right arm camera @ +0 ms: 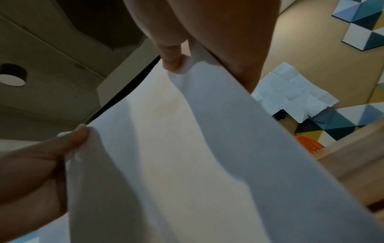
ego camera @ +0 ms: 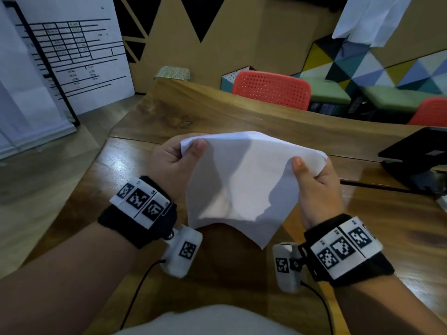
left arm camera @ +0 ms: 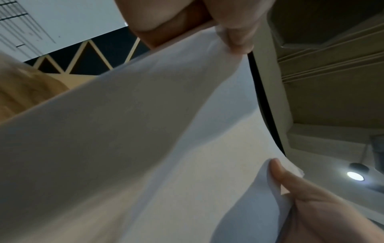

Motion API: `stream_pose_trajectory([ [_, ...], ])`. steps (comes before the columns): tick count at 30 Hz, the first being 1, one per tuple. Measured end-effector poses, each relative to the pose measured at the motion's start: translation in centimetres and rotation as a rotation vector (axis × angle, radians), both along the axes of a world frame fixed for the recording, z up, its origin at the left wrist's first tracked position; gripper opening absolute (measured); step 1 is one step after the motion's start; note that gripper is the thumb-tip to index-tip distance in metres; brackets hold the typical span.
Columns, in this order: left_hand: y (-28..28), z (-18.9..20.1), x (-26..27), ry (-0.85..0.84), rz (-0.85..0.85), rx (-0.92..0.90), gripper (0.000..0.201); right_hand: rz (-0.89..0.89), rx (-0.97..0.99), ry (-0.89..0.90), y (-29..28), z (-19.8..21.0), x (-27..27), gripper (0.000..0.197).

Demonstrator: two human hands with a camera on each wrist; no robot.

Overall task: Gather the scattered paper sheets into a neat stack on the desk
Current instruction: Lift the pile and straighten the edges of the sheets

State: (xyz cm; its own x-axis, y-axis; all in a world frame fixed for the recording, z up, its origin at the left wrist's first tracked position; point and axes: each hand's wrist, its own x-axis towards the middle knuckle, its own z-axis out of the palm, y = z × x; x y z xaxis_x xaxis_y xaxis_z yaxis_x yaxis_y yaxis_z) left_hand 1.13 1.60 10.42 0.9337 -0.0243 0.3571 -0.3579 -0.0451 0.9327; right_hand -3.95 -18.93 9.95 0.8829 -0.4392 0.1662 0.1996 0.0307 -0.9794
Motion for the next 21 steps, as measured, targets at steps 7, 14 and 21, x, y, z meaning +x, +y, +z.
stream_pose_trajectory([
  [7,-1.2,0.7,-0.6,-0.100,0.080,-0.011,0.011,-0.069,-0.025,-0.093,0.7,0.3,-0.7,0.014],
  [14,-1.6,0.6,-0.2,0.026,0.105,-0.108,0.023,-0.153,0.063,-0.023,0.2,0.8,-0.4,0.022],
  [21,-1.6,0.7,0.2,0.058,0.076,-0.196,0.023,-0.176,-0.013,-0.045,0.2,1.0,-0.2,0.022],
])
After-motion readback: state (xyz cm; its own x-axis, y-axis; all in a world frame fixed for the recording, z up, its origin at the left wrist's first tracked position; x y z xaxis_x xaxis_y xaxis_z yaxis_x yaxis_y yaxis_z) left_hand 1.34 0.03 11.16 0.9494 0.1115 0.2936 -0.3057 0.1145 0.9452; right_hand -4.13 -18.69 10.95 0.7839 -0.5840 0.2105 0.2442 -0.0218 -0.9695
